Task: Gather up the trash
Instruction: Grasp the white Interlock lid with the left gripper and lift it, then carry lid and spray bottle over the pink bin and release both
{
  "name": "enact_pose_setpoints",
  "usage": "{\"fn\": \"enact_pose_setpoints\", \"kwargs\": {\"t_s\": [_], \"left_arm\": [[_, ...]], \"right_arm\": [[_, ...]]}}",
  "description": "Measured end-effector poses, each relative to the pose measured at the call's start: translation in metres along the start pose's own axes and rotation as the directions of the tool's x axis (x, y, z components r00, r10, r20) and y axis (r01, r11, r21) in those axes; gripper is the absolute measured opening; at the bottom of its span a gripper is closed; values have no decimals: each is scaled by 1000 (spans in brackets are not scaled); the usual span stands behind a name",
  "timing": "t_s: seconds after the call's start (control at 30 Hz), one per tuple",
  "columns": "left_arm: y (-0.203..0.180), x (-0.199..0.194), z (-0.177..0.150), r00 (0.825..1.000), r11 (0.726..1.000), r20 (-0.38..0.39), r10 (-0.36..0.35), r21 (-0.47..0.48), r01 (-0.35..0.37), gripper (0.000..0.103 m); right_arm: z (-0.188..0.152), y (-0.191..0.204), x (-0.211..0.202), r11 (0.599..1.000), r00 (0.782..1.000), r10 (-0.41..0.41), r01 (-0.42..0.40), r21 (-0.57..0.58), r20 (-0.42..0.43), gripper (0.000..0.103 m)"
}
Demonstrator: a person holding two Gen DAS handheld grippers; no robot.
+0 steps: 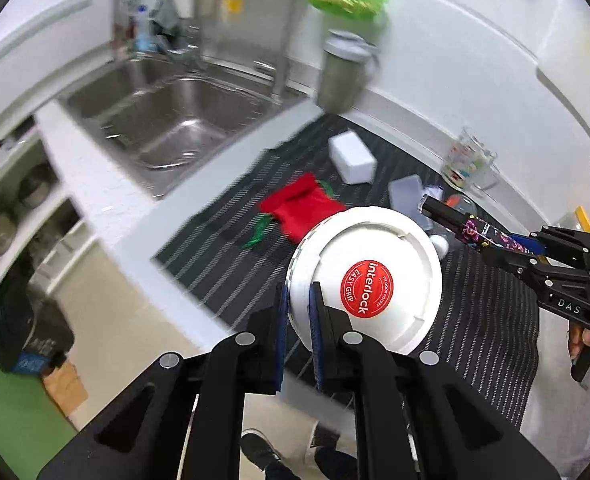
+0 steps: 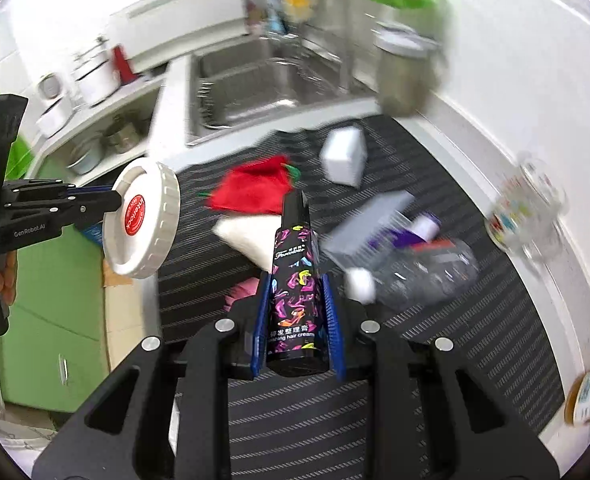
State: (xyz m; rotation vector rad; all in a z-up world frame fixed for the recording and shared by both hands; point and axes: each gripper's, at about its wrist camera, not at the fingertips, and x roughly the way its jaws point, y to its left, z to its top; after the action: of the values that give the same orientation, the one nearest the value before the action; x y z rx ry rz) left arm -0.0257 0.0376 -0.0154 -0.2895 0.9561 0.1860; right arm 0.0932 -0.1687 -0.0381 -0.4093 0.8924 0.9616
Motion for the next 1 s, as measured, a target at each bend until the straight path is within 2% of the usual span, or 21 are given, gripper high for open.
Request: {"fn": "enact_pose_setpoints", "kwargs": {"t_s": [0.2,0.33,0.5,0.6,0.73,1.0], "left_arm": [[47,-47,-44,991,986,23,130,-105,-127,11],[92,-70,-86,979,962,6,202,-190,-197,11],[142,-78,-131,972,938,-24,235,-258,-233,11],[170,-66,-156,970,926,-56,237,-288,-243,11],[204,-27,-187,970,918,-100,222,-313,-243,11],[253,103,-264,968,906,-163,189,-351,-236,11]], "right_arm": [[19,82,14,984,991,133,-130,-123,10,25],[22,141,34,964,981,195,-195,-181,-18,25],[15,212,70,945,968,237,-248,-212,-80,25],[3,252,104,938,960,248,-271,-217,-129,25],[-18,277,156,938,954,237,-275,-211,-185,25],[-78,288,280,941,950,191,-249,-228,-247,25]]}}
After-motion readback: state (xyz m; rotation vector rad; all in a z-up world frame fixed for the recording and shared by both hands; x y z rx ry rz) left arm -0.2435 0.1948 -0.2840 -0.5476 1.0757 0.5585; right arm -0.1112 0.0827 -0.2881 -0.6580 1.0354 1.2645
